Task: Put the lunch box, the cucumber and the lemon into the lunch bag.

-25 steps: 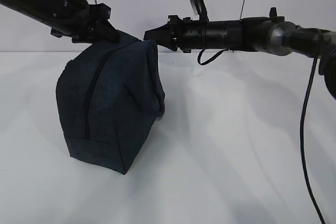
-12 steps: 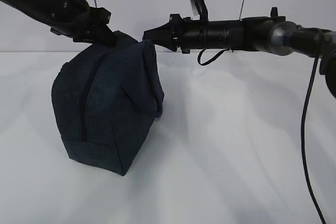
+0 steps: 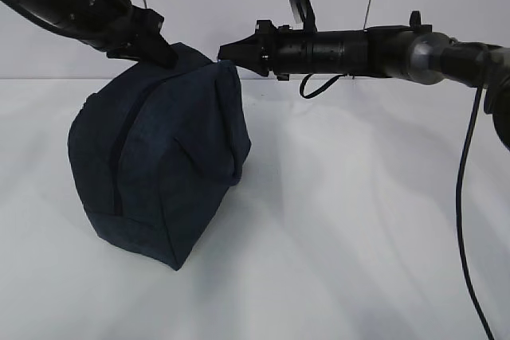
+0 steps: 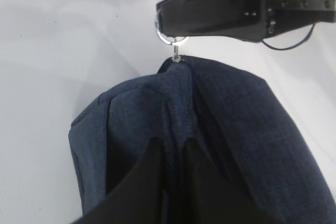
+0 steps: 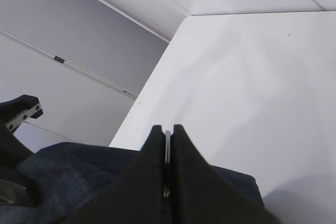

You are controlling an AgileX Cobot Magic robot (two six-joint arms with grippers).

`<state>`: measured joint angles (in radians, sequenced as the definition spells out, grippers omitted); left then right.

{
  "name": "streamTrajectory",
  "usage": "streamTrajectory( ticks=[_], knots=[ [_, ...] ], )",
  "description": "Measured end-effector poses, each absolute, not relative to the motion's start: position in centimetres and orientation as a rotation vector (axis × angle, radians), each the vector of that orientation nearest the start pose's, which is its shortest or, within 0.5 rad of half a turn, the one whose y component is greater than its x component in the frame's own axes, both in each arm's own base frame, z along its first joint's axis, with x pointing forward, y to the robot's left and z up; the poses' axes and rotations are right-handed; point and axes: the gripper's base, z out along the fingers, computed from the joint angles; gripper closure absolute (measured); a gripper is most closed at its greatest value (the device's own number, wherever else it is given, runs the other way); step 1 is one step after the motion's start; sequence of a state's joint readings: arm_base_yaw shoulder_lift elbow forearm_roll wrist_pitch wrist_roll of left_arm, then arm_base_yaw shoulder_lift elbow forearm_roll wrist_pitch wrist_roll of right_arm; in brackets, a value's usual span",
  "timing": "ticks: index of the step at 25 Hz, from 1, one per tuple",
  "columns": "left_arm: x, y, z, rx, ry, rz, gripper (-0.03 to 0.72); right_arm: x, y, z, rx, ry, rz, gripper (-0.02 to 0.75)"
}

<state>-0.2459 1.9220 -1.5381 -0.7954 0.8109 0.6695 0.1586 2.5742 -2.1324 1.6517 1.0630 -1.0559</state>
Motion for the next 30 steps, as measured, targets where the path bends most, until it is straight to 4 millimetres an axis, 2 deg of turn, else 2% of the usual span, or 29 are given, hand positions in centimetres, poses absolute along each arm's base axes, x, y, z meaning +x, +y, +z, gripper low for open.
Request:
streamTrajectory(
  ticks=[12,22,30],
  knots=[
    [40.1,-15.1,26.2,0.649,2.36,-0.761,0.649,52.8,16.3,15.6,-0.359,2.009,1.389,0.717],
    [39.4,-15.1,28.0,0.7,2.29,-0.758,0.65,52.9,16.2,15.1,-0.344,2.06,1.337,0.717],
    [39.3,-15.0,28.2,0.709,2.283,-0.754,0.65,52.8,16.2,14.7,-0.315,2.15,1.327,0.717]
  ],
)
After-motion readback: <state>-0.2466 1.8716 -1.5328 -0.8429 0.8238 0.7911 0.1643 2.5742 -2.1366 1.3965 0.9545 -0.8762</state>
